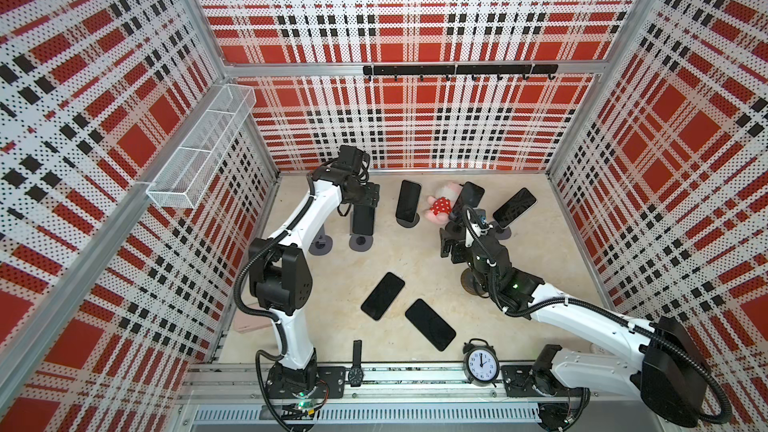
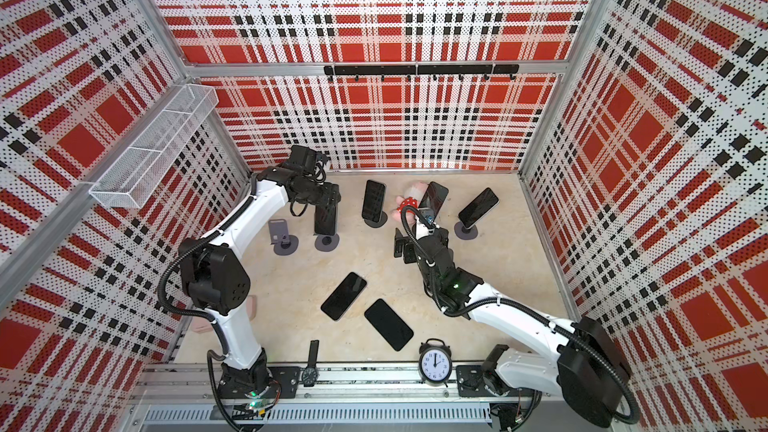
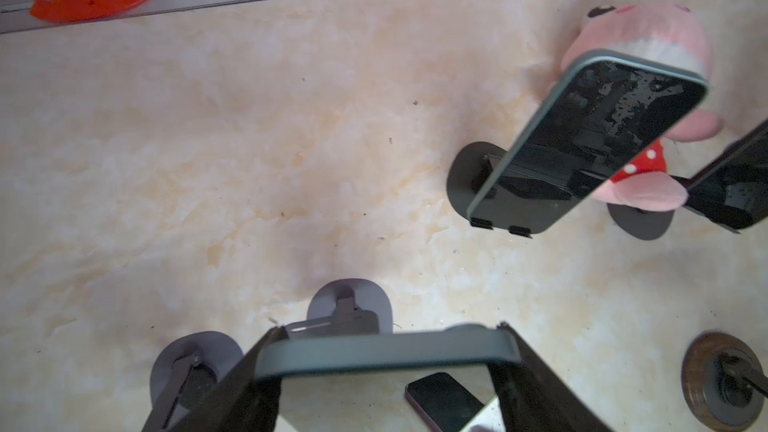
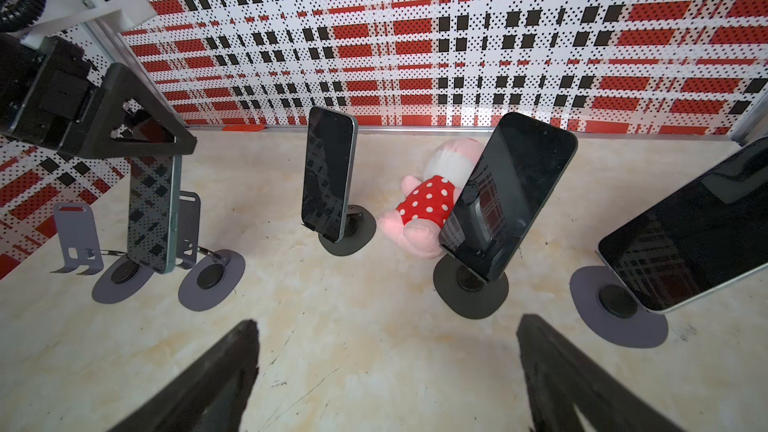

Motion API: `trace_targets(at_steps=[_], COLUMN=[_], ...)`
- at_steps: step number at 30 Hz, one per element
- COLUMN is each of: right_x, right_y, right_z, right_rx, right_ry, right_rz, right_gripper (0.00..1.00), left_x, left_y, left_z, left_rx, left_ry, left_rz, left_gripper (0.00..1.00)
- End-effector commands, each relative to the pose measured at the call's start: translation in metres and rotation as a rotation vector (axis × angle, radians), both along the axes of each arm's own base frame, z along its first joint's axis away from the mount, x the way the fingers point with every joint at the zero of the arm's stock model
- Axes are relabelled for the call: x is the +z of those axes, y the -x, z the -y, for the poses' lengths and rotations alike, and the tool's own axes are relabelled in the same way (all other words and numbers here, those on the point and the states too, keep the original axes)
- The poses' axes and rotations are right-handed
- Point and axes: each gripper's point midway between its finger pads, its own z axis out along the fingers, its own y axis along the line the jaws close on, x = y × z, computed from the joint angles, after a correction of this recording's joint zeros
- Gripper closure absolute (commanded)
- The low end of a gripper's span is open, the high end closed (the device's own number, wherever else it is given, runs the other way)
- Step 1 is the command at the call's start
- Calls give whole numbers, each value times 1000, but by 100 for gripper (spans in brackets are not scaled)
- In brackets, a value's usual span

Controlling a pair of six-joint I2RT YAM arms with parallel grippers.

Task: Remove the phone from the phone stand
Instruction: 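Lift the black phone off its stand with the left gripper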

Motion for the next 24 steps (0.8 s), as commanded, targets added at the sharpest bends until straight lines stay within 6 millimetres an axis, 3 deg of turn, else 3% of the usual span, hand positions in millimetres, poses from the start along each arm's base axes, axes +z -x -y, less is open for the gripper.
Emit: trace_targets(at_steps=[1, 4, 12, 15, 24], right_x=[6, 5, 10, 16, 42], right_y=[1, 2, 2, 4, 11], right_z=[5, 8, 9, 14, 56], right_rx=[-15, -22, -24, -39, -187], right_ry=[-22, -24, -22, -20, 8], right_rz=[26, 32, 39, 48, 139], right_gripper=[0, 0, 0, 0, 0], left_x=[20, 13, -8, -18, -52], left_y=[19, 35, 68, 83, 108], left_z=[31, 54, 96, 122, 171], left_rx=[-104, -163, -258, -327, -421], left_ry=[61, 51, 47, 72, 115], left_rz=[22, 4, -46, -71, -151], left_gripper=[43, 43, 43, 43, 44])
